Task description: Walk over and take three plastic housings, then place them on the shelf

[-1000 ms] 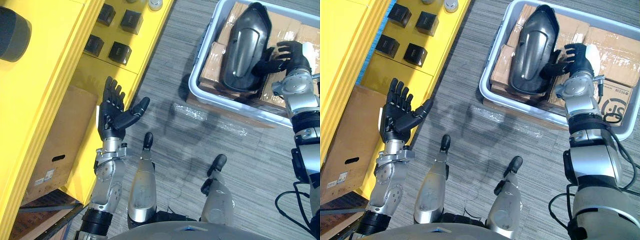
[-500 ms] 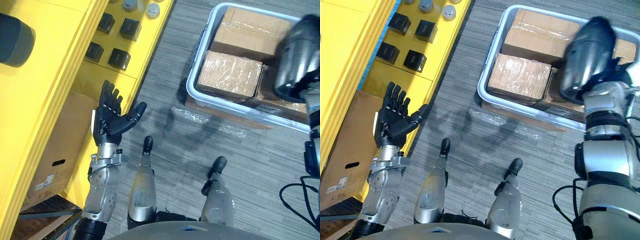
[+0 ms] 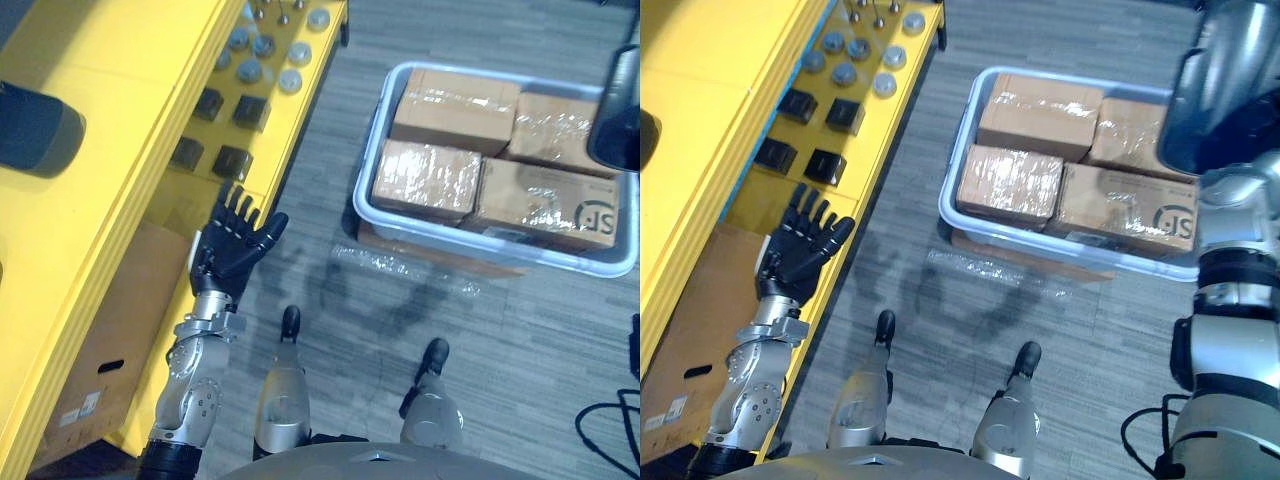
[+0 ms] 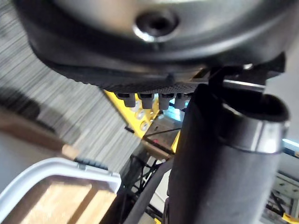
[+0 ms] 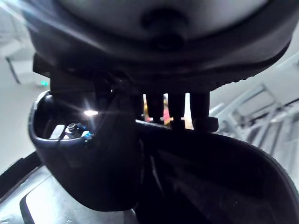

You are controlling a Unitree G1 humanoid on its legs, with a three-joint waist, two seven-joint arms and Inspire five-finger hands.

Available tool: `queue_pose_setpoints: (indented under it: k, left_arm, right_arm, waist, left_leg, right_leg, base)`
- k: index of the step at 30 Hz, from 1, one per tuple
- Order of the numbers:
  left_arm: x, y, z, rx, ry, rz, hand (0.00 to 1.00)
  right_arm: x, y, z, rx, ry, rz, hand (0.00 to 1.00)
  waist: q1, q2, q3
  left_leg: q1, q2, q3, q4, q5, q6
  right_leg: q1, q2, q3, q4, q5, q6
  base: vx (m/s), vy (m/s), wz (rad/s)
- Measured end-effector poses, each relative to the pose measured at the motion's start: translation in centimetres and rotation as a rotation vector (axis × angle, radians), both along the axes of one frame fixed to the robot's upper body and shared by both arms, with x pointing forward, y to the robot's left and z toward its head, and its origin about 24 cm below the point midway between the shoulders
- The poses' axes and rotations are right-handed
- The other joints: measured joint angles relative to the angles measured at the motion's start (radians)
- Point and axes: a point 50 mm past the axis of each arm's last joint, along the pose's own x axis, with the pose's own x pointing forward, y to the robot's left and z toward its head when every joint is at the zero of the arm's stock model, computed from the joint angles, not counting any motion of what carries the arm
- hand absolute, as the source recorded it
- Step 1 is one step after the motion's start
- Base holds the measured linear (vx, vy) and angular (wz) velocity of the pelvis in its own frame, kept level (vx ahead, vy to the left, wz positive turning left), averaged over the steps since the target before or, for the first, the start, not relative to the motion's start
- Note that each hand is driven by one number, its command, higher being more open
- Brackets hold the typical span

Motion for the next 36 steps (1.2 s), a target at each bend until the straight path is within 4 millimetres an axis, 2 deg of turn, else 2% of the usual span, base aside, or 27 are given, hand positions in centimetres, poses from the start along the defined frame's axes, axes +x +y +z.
queue_pose_setpoints:
  k: [3, 6, 7, 9, 16, 21, 27, 31, 36]
  left_arm:
    - [0.6, -2.1, -0.4, -0.022, 0.022, -0.107, 1.00]
    - [1.9, -5.3, 0.6, -0.064, -0.007, -0.274, 1.00]
    - [2.2, -5.9, 0.9, -0.060, -0.016, -0.308, 1.00]
    - [2.7, -6.6, 1.2, -0.058, -0.024, -0.333, 1.00]
    - [3.2, -7.2, -0.4, -0.039, 0.100, -0.276, 1.00]
    - [3.1, -7.7, -1.2, -0.009, 0.150, -0.276, 1.00]
    - [2.6, -10.3, -2.1, -0.055, 0.186, -0.409, 1.00]
    - [2.4, -11.4, -2.0, -0.152, 0.167, -0.509, 1.00]
    - [2.3, -11.0, -2.5, -0.189, 0.159, -0.539, 1.00]
  right_arm:
    - [0.9, 2.7, -1.4, -0.065, 0.004, 0.108, 0.00]
    - [1.4, 6.1, -4.2, -0.084, 0.013, 0.238, 0.00]
    - [1.5, 7.5, -5.3, -0.074, 0.011, 0.292, 0.00]
    - [1.3, 9.4, -6.4, -0.069, -0.001, 0.356, 0.00]
    - [-1.4, 14.9, -9.6, 0.013, -0.090, 0.530, 0.00]
    - [-2.1, 17.4, -12.0, 0.115, -0.064, 0.596, 0.00]
    - [-3.1, 21.7, -15.4, 0.166, 0.058, 0.732, 0.00]
    - [-3.2, 22.9, -16.8, 0.199, 0.114, 0.756, 0.00]
    - [-3.2, 22.7, -17.4, 0.206, 0.123, 0.736, 0.00]
  waist:
    - [-0.005, -0.017, -0.046]
    - [-0.016, -0.055, -0.100]
    - [-0.031, -0.068, -0.124]
    - [-0.042, -0.083, -0.144]
    - [-0.089, -0.091, -0.214]
    - [-0.109, -0.091, -0.246]
    - [-0.109, -0.096, -0.278]
    - [-0.101, -0.106, -0.286]
    - [-0.102, -0.113, -0.302]
  left_leg:
    - [0.019, 0.013, 0.023, -0.001, -0.006, -0.003]
    - [0.058, 0.023, 0.058, -0.001, -0.018, -0.007]
    - [0.067, 0.027, 0.070, -0.001, -0.023, -0.010]
    - [0.097, 0.032, 0.095, -0.001, -0.029, -0.012]
    - [0.162, 0.035, 0.169, -0.004, -0.052, -0.018]
    - [0.166, 0.036, 0.178, -0.004, -0.057, -0.024]
    - [0.167, 0.037, 0.178, -0.001, -0.058, -0.022]
    - [0.168, 0.037, 0.178, -0.001, -0.059, -0.021]
    - [0.168, 0.037, 0.178, 0.000, -0.063, -0.019]
  right_leg:
    - [0.006, 0.011, 0.007, 0.000, -0.003, -0.003]
    - [0.022, 0.019, 0.032, 0.000, -0.007, -0.009]
    - [0.022, 0.021, 0.040, 0.000, -0.007, -0.009]
    - [0.030, 0.026, 0.059, 0.000, -0.009, -0.011]
    - [0.035, 0.027, 0.110, -0.001, -0.019, -0.015]
    - [0.032, 0.027, 0.109, -0.001, -0.019, -0.015]
    - [0.035, 0.027, 0.108, -0.001, -0.010, -0.015]
    - [0.036, 0.026, 0.107, -0.001, -0.010, -0.015]
    - [0.038, 0.026, 0.106, -0.001, -0.010, -0.015]
  base:
    - [0.06, -0.038, -0.17]
    - [0.02, -0.023, -0.25]
    - [0.01, -0.017, -0.29]
    - [0.00, -0.010, -0.31]
    - [-0.04, -0.009, -0.29]
    - [-0.03, -0.001, -0.07]
    - [0.00, 0.000, 0.00]
    - [0.00, 0.000, 0.00]
    - [0.00, 0.000, 0.00]
